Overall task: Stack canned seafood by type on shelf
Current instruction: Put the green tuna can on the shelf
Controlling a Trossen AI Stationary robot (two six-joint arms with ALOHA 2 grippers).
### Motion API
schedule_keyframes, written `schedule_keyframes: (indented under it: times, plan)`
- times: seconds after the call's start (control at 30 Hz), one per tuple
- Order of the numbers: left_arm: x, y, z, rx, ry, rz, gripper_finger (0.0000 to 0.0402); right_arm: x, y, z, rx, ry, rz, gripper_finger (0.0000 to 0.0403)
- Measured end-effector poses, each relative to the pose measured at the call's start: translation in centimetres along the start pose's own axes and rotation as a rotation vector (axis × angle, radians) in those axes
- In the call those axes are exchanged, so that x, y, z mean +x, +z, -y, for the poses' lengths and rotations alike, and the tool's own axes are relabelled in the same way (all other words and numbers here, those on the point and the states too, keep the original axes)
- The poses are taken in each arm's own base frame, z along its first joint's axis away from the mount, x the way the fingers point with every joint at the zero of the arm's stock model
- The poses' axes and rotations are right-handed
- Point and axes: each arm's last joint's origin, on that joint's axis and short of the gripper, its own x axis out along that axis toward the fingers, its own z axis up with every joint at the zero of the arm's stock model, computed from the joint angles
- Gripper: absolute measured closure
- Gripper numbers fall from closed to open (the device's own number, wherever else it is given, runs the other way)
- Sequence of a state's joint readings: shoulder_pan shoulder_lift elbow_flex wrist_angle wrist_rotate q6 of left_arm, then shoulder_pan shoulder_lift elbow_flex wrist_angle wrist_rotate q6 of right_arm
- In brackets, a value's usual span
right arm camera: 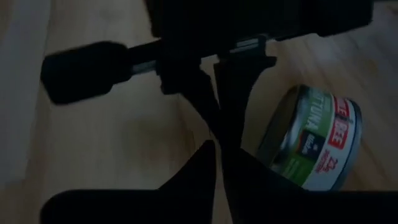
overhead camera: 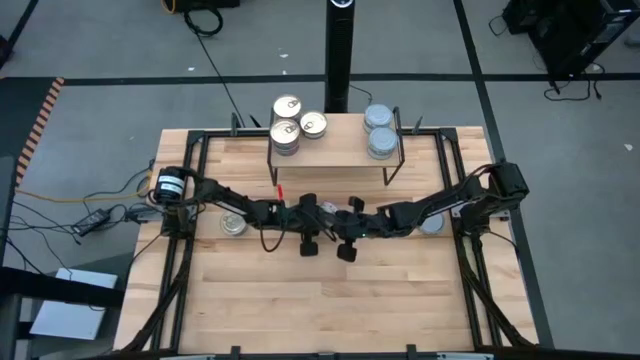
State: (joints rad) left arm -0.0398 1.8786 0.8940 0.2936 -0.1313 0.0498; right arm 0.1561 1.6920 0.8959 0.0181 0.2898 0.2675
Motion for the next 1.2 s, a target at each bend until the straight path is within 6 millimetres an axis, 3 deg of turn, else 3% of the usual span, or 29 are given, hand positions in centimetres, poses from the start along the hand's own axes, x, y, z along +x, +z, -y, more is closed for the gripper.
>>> schedule_keyframes:
  times: [0.33, 0.67, 0.97, 1.2]
  plan:
    - [-1.5, -0.7, 2.0, 0.002, -0.009, 0.074, 0.04, -1.8, 0.4, -0.7, 0.135, -0.076, 0.049, 0.0262]
    - [-5.0, -2.7, 2.9, -0.013, 0.047, 0.123, 0.04, -2.4, 0.8, -0.1, 0.189, -0.238, -0.005, 0.0156]
    - [-6.4, -4.3, 2.5, -0.057, 0.069, 0.189, 0.04, -1.6, 1.9, 0.8, 0.256, -0.226, -0.058, 0.0115]
    - [-6.7, -4.6, 2.4, -0.082, 0.067, 0.211, 0.04, -1.4, 1.7, 1.4, 0.268, -0.233, -0.091, 0.0113]
